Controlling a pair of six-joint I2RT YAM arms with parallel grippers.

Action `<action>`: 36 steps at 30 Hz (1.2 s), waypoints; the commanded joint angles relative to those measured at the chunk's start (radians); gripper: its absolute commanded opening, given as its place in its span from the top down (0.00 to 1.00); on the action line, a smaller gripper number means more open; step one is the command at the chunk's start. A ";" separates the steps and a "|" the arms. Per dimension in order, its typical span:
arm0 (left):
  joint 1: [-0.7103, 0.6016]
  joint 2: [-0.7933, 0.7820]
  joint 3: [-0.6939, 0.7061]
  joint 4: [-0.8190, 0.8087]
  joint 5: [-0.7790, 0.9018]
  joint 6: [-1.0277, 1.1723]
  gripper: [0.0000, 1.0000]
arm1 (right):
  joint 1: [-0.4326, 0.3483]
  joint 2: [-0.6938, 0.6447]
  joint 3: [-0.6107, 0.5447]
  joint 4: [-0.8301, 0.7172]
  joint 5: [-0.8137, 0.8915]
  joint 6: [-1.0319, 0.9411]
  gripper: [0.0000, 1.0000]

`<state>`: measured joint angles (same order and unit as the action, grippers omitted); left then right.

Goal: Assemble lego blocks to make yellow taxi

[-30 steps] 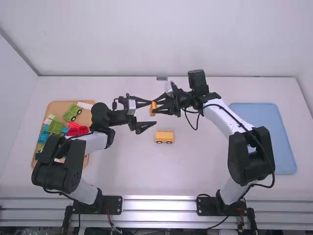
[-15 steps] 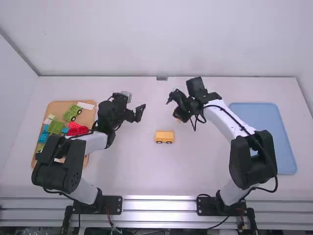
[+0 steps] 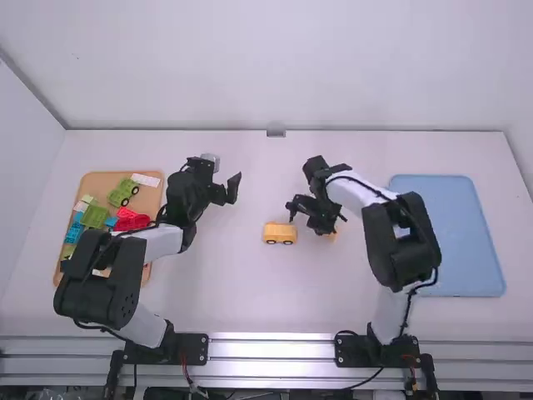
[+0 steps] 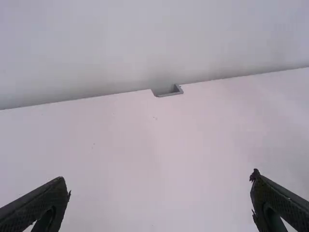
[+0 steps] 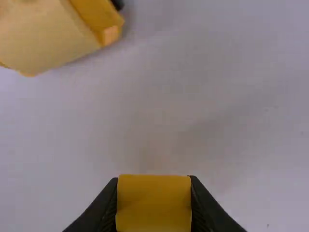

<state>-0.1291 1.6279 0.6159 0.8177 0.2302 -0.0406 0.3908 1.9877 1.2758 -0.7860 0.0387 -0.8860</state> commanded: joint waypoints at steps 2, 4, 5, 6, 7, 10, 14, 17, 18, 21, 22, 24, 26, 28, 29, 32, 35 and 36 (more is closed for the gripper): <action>-0.002 -0.003 0.012 -0.005 -0.011 0.011 0.01 | 0.039 0.036 0.000 -0.003 0.074 -0.107 0.75; -0.002 -0.003 0.012 -0.006 -0.010 0.011 0.01 | 0.051 0.050 0.000 -0.004 0.074 -0.135 0.64; 0.000 -0.003 0.012 -0.006 -0.010 0.011 0.01 | 0.055 0.055 0.000 -0.004 0.074 -0.143 0.61; -0.002 -0.003 0.012 -0.010 -0.010 0.011 0.01 | 0.063 0.063 0.000 -0.003 0.075 -0.144 0.51; -0.002 -0.003 0.012 -0.011 -0.010 0.011 0.01 | 0.064 0.066 0.000 -0.004 0.075 -0.144 0.46; -0.002 -0.003 0.012 -0.015 -0.011 0.011 0.01 | 0.076 0.066 0.000 0.005 0.084 -0.144 0.30; 0.003 -0.003 0.012 -0.017 -0.011 0.011 0.01 | 0.074 0.049 0.028 0.010 0.107 -0.097 0.01; 0.003 -0.003 0.012 -0.020 -0.011 0.010 0.01 | 0.072 0.005 0.051 -0.014 0.070 -0.083 0.02; 0.000 -0.003 0.012 -0.023 -0.015 0.011 0.01 | 0.060 -0.031 0.053 -0.013 0.032 -0.084 0.01; -0.001 -0.003 0.012 -0.034 -0.003 -0.017 0.01 | 0.017 -0.093 0.052 -0.016 -0.068 -0.101 0.01; -0.001 -0.003 0.012 -0.052 0.009 -0.058 0.01 | -0.013 -0.120 0.052 -0.027 -0.142 -0.124 0.01; -0.001 -0.003 0.012 -0.067 0.051 -0.043 0.01 | -0.053 -0.144 0.047 -0.054 -0.262 -0.172 0.01; -0.002 -0.003 0.012 -0.082 0.191 0.119 0.01 | -0.109 -0.157 0.024 -0.058 -0.401 -0.254 0.01; -0.002 -0.003 0.013 -0.109 0.422 0.343 0.01 | -0.178 -0.156 -0.023 -0.020 -0.544 -0.339 0.01; -0.001 -0.003 0.014 -0.128 0.492 0.411 0.01 | -0.198 -0.156 -0.042 -0.001 -0.583 -0.356 0.01; 0.005 -0.003 0.035 -0.296 0.768 0.697 0.01 | -0.276 -0.156 -0.151 0.113 -0.746 -0.406 0.01; -0.002 -0.002 0.063 -0.509 0.909 0.977 0.01 | -0.334 -0.156 -0.247 0.227 -0.824 -0.404 0.01; -0.002 0.001 0.073 -0.565 0.933 1.044 0.01 | -0.349 -0.156 -0.274 0.260 -0.834 -0.404 0.01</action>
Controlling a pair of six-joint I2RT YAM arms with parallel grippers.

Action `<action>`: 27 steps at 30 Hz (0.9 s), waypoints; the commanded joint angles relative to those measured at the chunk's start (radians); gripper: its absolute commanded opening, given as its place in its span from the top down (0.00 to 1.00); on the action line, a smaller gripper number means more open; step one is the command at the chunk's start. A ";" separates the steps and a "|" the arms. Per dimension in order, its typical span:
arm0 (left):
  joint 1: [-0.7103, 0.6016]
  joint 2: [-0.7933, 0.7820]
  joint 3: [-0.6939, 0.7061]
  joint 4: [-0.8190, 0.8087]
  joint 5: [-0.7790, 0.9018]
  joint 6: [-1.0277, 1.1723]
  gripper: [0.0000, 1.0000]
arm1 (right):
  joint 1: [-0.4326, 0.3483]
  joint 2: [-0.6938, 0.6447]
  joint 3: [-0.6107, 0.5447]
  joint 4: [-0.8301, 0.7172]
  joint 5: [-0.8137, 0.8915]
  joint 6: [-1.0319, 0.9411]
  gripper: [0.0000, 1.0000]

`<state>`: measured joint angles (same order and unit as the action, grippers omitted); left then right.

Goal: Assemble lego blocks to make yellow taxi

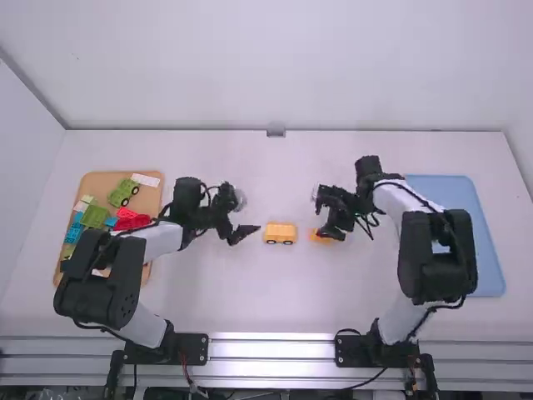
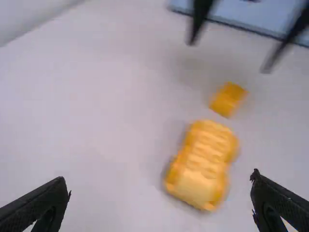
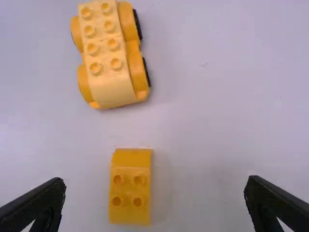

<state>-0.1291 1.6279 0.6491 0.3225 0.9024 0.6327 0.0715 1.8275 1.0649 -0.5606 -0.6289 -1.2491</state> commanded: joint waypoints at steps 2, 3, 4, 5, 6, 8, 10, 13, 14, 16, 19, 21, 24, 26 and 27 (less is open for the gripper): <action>-0.002 0.013 0.061 -0.156 0.298 0.465 0.01 | -0.051 0.004 -0.119 0.104 -0.191 -0.042 0.01; -0.002 0.022 0.068 -0.177 0.315 0.485 0.01 | -0.060 0.004 -0.148 0.145 -0.203 -0.041 0.01; -0.002 0.040 0.075 -0.185 0.330 0.501 0.01 | -0.074 0.004 -0.203 0.232 -0.218 -0.031 0.01; -0.002 0.045 0.076 -0.183 0.334 0.502 0.01 | -0.077 0.004 -0.218 0.257 -0.223 -0.027 0.01; -0.002 0.063 0.077 -0.181 0.349 0.501 0.01 | -0.088 0.005 -0.270 0.347 -0.250 -0.006 0.01; -0.002 0.093 0.077 -0.164 0.370 0.501 0.01 | -0.103 0.005 -0.352 0.494 -0.298 0.020 0.01; -0.002 0.130 0.077 -0.129 0.400 0.500 0.01 | -0.117 0.005 -0.422 0.625 -0.339 0.043 0.01; -0.002 0.182 0.077 -0.053 0.446 0.457 0.01 | -0.139 0.005 -0.503 0.773 -0.369 0.065 0.01; -0.002 0.194 0.077 -0.026 0.452 0.431 0.01 | -0.145 0.007 -0.522 0.810 -0.365 0.076 0.01; -0.003 0.202 0.077 0.002 0.451 0.400 0.01 | -0.145 0.019 -0.535 0.848 -0.362 0.079 0.01; -0.018 0.205 0.077 0.020 0.444 0.386 0.01 | -0.135 0.079 -0.530 0.905 -0.359 0.079 0.00; -0.028 0.205 0.077 0.024 0.444 0.388 0.01 | -0.140 0.131 -0.503 0.920 -0.369 0.079 0.00; -0.050 0.205 0.077 0.028 0.443 0.385 0.01 | -0.169 0.208 -0.423 0.868 -0.480 0.064 0.01; -0.059 0.205 0.077 0.027 0.443 0.385 0.01 | -0.185 0.229 -0.386 0.796 -0.516 0.009 0.05; -0.064 0.205 0.077 0.027 0.441 0.385 0.01 | -0.193 0.235 -0.364 0.740 -0.520 -0.036 0.08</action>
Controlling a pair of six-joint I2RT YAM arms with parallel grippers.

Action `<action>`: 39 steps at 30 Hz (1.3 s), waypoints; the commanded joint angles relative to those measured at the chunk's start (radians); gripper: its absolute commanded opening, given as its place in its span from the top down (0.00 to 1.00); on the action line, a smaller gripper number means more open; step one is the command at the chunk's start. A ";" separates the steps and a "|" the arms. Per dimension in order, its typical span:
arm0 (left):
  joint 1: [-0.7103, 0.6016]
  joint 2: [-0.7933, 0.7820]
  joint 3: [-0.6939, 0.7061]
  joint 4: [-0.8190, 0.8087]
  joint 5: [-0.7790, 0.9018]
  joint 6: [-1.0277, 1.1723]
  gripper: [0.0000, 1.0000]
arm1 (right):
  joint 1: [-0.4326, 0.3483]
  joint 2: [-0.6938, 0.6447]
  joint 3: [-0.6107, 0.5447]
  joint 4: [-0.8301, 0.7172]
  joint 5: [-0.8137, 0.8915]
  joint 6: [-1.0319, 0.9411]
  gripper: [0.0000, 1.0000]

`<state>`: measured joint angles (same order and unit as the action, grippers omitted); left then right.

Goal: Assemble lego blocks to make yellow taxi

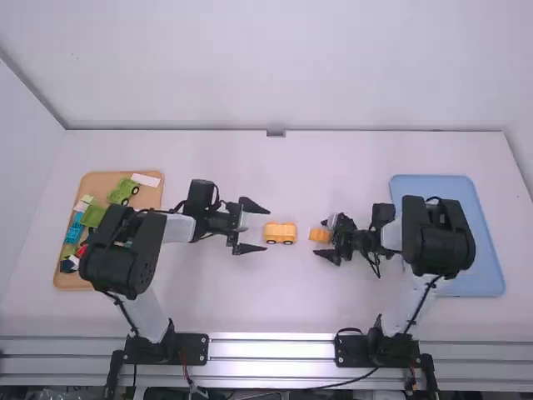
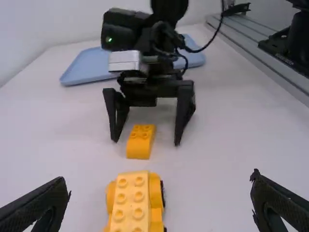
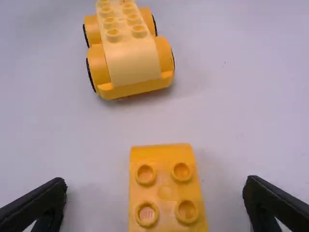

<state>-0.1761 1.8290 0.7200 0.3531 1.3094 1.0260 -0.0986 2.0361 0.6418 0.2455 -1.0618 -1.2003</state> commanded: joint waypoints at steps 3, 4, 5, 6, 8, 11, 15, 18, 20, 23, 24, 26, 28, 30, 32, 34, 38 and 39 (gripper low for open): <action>-0.021 0.004 0.006 -0.003 0.023 -0.008 0.01 | -0.026 0.033 0.095 -0.177 -0.066 -0.153 0.21; -0.021 0.004 0.006 -0.004 0.006 -0.008 0.01 | -0.021 0.033 0.105 -0.208 -0.052 -0.159 0.30; -0.021 0.004 0.006 -0.003 0.005 -0.008 0.01 | -0.020 0.033 0.106 -0.209 -0.051 -0.159 0.32; -0.021 0.004 0.006 -0.003 0.003 -0.009 0.01 | -0.016 0.033 0.108 -0.209 -0.039 -0.154 0.39; -0.020 0.004 0.006 -0.003 0.002 -0.011 0.01 | -0.005 0.033 0.111 -0.205 -0.020 -0.134 0.45; -0.021 0.004 0.006 -0.004 -0.012 -0.014 0.01 | 0.010 0.033 0.109 -0.204 0.021 -0.132 0.46; -0.019 0.004 0.006 0.014 -0.059 -0.080 0.01 | 0.012 0.033 0.111 -0.208 0.050 -0.105 0.53; -0.023 0.004 0.006 0.019 -0.070 -0.095 0.01 | 0.011 0.033 0.109 -0.209 0.050 -0.106 0.52; -0.020 0.004 0.006 0.021 -0.069 -0.095 0.01 | 0.003 0.033 0.102 -0.201 0.052 -0.106 0.51; -0.022 0.004 0.006 0.022 -0.069 -0.094 0.01 | -0.001 0.033 0.097 -0.205 0.044 -0.117 0.51; -0.019 0.004 0.006 0.022 -0.069 -0.094 0.01 | 0.000 0.033 0.097 -0.206 0.041 -0.116 0.51; -0.023 0.004 0.006 0.022 -0.070 -0.094 0.01 | -0.001 0.033 0.098 -0.206 0.045 -0.117 0.61; -0.019 0.004 0.006 0.021 -0.073 -0.095 0.01 | -0.001 0.033 0.097 -0.205 0.046 -0.116 0.66; -0.023 0.004 0.006 0.019 -0.075 -0.094 0.01 | 0.002 0.032 0.097 -0.206 0.040 -0.116 0.74; -0.020 0.004 0.005 0.017 -0.111 -0.094 0.01 | 0.001 0.032 0.097 -0.205 0.028 -0.116 0.75; -0.026 0.004 0.004 0.001 -0.182 -0.094 0.01 | -0.002 0.025 0.097 -0.207 -0.011 -0.116 0.75; -0.052 0.032 0.005 0.027 -0.248 -0.095 0.01 | 0.003 -0.036 0.099 -0.234 -0.062 -0.075 0.79; -0.055 0.037 0.005 0.031 -0.254 -0.095 0.01 | 0.005 -0.045 0.099 -0.242 -0.061 -0.076 0.80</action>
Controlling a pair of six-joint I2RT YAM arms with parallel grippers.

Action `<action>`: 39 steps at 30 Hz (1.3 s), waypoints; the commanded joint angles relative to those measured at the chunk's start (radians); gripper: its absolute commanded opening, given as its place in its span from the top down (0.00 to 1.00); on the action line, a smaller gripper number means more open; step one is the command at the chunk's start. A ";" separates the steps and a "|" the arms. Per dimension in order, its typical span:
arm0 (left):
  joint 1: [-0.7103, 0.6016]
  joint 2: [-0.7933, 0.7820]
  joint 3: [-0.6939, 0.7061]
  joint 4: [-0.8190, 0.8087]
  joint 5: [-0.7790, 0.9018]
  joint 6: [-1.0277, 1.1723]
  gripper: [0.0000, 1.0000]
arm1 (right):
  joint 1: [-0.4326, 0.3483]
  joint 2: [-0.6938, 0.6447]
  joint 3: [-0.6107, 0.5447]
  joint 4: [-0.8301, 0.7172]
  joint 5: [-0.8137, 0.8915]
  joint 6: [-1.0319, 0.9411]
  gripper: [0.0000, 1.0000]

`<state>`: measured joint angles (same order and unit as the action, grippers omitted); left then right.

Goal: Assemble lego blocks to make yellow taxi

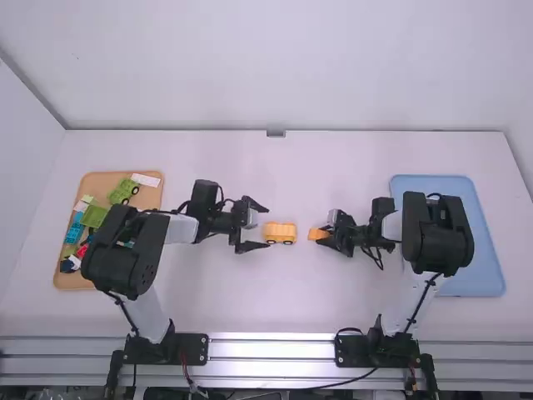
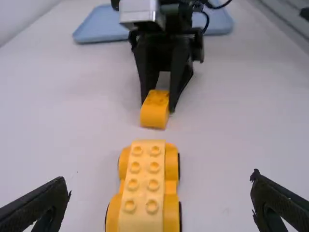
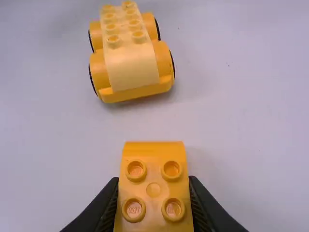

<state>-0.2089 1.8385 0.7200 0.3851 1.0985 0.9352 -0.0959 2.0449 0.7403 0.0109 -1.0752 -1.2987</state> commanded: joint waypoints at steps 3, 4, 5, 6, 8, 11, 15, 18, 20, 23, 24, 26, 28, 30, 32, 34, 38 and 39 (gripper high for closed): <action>-0.048 0.082 0.014 0.040 -0.074 -0.004 0.01 | 0.040 -0.151 0.000 -0.096 -0.029 -0.020 0.80; -0.051 0.095 0.019 0.047 -0.073 -0.004 0.01 | 0.048 -0.168 0.000 -0.105 -0.024 -0.023 0.80; -0.056 0.126 0.034 0.058 -0.064 -0.004 0.01 | 0.068 -0.206 0.000 -0.122 -0.005 -0.023 0.80; -0.060 0.151 0.048 0.063 -0.058 -0.004 0.01 | 0.087 -0.234 0.000 -0.127 0.013 -0.021 0.80; -0.060 0.179 0.068 0.060 -0.063 -0.004 0.01 | 0.113 -0.267 0.000 -0.119 0.044 -0.006 0.82; -0.061 0.214 0.086 0.070 -0.063 -0.004 0.01 | 0.165 -0.286 0.000 -0.073 0.074 0.020 0.84; -0.073 0.285 0.126 0.086 -0.068 -0.004 0.01 | 0.219 -0.258 0.000 0.007 0.090 0.094 0.87; -0.072 0.319 0.147 0.083 -0.055 -0.005 0.01 | 0.234 -0.227 0.001 0.046 0.078 0.098 0.88; -0.072 0.331 0.156 0.070 -0.038 -0.004 0.02 | 0.240 -0.199 0.002 0.074 0.043 0.099 0.89; -0.072 0.332 0.156 0.069 -0.045 -0.003 0.09 | 0.229 -0.154 0.041 0.078 -0.047 0.103 0.90; -0.072 0.332 0.156 0.070 -0.044 -0.003 0.10 | 0.226 -0.146 0.051 0.079 -0.057 0.111 0.90; -0.073 0.332 0.156 0.073 -0.044 -0.004 0.20 | 0.223 -0.129 0.076 0.079 -0.068 0.137 0.91; -0.072 0.332 0.156 0.077 -0.044 -0.004 0.36 | 0.229 -0.095 0.108 0.076 -0.089 0.167 0.92; -0.072 0.332 0.156 0.077 -0.042 -0.004 0.41 | 0.249 -0.060 0.133 0.072 -0.104 0.177 0.93; -0.074 0.332 0.156 0.077 -0.045 -0.004 0.50 | 0.267 -0.031 0.156 0.055 -0.112 0.173 0.93; -0.074 0.332 0.156 0.075 -0.060 -0.005 0.52 | 0.274 -0.007 0.174 0.039 -0.119 0.176 0.93; -0.071 0.332 0.156 0.074 -0.098 -0.005 0.53 | 0.274 0.011 0.190 0.027 -0.146 0.173 0.93; -0.071 0.332 0.156 0.077 -0.094 -0.004 0.53 | 0.274 0.010 0.190 0.028 -0.142 0.174 0.93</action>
<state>-0.2722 2.1571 0.8658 0.4637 1.0302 0.9310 0.1841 2.0438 0.9058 0.0410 -1.1786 -1.1309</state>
